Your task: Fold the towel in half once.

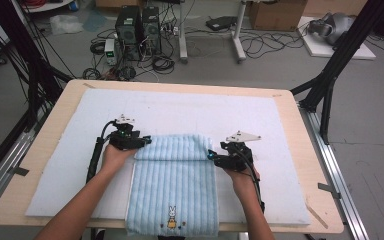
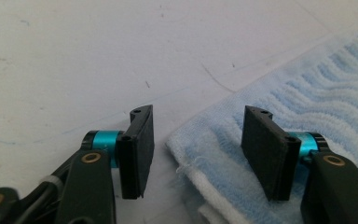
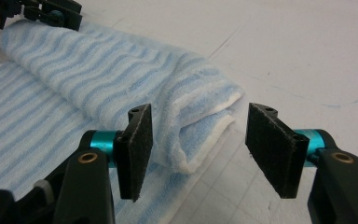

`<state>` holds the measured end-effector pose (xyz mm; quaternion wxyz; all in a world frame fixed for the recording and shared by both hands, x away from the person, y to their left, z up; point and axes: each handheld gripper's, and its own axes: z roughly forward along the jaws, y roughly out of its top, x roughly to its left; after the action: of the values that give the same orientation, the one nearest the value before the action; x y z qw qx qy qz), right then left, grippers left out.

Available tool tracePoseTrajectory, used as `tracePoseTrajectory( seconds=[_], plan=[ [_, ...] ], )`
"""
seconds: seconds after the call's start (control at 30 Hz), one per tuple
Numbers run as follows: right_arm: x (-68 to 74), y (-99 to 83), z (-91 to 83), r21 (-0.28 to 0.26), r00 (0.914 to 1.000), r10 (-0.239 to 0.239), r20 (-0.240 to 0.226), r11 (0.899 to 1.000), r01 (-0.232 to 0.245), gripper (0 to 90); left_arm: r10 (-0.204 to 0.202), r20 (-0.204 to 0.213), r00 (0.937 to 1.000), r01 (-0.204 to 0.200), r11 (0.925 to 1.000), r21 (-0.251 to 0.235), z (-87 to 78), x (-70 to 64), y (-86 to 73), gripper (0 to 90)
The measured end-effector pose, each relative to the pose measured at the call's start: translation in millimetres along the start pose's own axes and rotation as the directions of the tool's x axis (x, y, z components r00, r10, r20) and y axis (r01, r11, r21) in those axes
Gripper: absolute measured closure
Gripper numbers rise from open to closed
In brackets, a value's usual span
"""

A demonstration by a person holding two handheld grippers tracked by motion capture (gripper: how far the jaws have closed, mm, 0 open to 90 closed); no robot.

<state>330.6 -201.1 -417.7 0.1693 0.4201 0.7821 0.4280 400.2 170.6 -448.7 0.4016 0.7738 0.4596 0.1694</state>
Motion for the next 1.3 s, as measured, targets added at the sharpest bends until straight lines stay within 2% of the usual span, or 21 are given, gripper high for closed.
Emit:
tracePoseTrajectory(
  seconds=[0.03, 0.1, 0.23, 0.33, 0.47, 0.57, 0.67, 0.73, 0.8, 0.87, 1.0, 1.07, 1.23, 1.3],
  plan=[
    [0.2, 0.0, 0.3, 0.003, 1.0, -0.002, 0.002, 1.0, 0.002, 40.7, 0.031, -0.013, 0.9994, -0.031, 0.9995, 0.004, -0.2, -1.4, -0.3, 48.7],
    [0.3, 0.0, 1.0, 0.005, 1.0, -0.01, 0.001, 1.0, 0.01, 40.7, 0.056, -0.016, 0.9983, -0.056, 0.9984, 0.004, -1.1, -2.1, -0.9, 56.0],
    [0.8, -0.7, 1.4, 0.014, 1.0, -0.004, 0.001, 1.0, 0.004, 40.2, 0.058, -0.004, 0.9983, -0.058, 0.9983, -0.005, -2.8, 0.7, -2.4, 74.0],
    [0.3, -1.6, 1.8, 0.014, 1.0, -0.008, 0.004, 1.0, 0.008, 40.2, 0.042, 0.026, 0.9988, -0.042, 0.9989, -0.02, -4.6, 3.6, -2.9, 82.5],
    [0.4, -2.0, 1.7, 0.016, 1.0, -0.005, 0.009, 1.0, 0.005, 40.2, 0.022, 0.06, 0.998, -0.018, 0.9976, -0.067, -10.3, 2.3, -5.1, 83.8],
    [0.1, -1.9, 3.3, 0.019, 0.9999, 0.0, 0.01, 1.0, 0.0, 39.1, -0.003, 0.093, 0.9957, 0.014, 0.9931, -0.117, -18.1, 2.2, -6.9, 83.8],
    [-1.2, 1.5, 5.0, 0.012, 0.9998, 0.0, 0.018, 1.0, 0.0, 38.8, -0.007, 0.119, 0.9929, 0.025, 0.9883, -0.15, -24.5, 1.6, -6.0, 83.8],
    [-2.5, 7.3, 4.2, 0.001, 0.9997, 0.012, 0.023, 1.0, -0.012, 38.7, -0.013, 0.144, 0.9895, 0.038, 0.9836, -0.176, -29.0, 0.1, -4.8, 83.8],
    [-3.9, 13.2, 5.4, -0.004, 0.9995, 0.02, 0.026, 1.0, -0.02, 40.1, -0.021, 0.181, 0.9832, 0.056, 0.9801, -0.19, -32.8, -1.4, -4.8, 83.8],
    [-5.9, 21.2, 9.8, 0.019, 0.9992, 0.028, 0.028, 0.999, -0.029, 43.5, -0.021, 0.204, 0.9788, 0.062, 0.9787, -0.196, -34.8, -2.7, -5.1, 83.7],
    [-9.1, 37.4, 27.9, 0.078, 0.9984, 0.009, 0.056, 0.997, -0.014, 45.8, -0.023, 0.208, 0.9779, 0.066, 0.9778, -0.199, -36.2, -0.1, -5.2, 83.6],
    [-11.8, 42.1, 39.6, 0.103, 0.9978, 0.024, 0.062, 0.994, -0.03, 45.5, -0.027, 0.213, 0.9767, 0.07, 0.9782, -0.195, -36.7, 1.0, -5.6, 83.5],
    [-15.5, 46.2, 68.1, 0.197, 0.9949, 0.035, 0.094, 0.979, -0.053, 44.7, -0.027, 0.21, 0.9774, 0.071, 0.9769, -0.202, -35.9, 0.8, -5.8, 83.5],
    [-16.3, 46.1, 75.2, 0.21, 0.9945, 0.026, 0.102, 0.977, -0.047, 47.6, -0.031, 0.212, 0.9767, 0.074, 0.9775, -0.197, -35.6, 2.0, -6.1, 83.5]
  ],
)
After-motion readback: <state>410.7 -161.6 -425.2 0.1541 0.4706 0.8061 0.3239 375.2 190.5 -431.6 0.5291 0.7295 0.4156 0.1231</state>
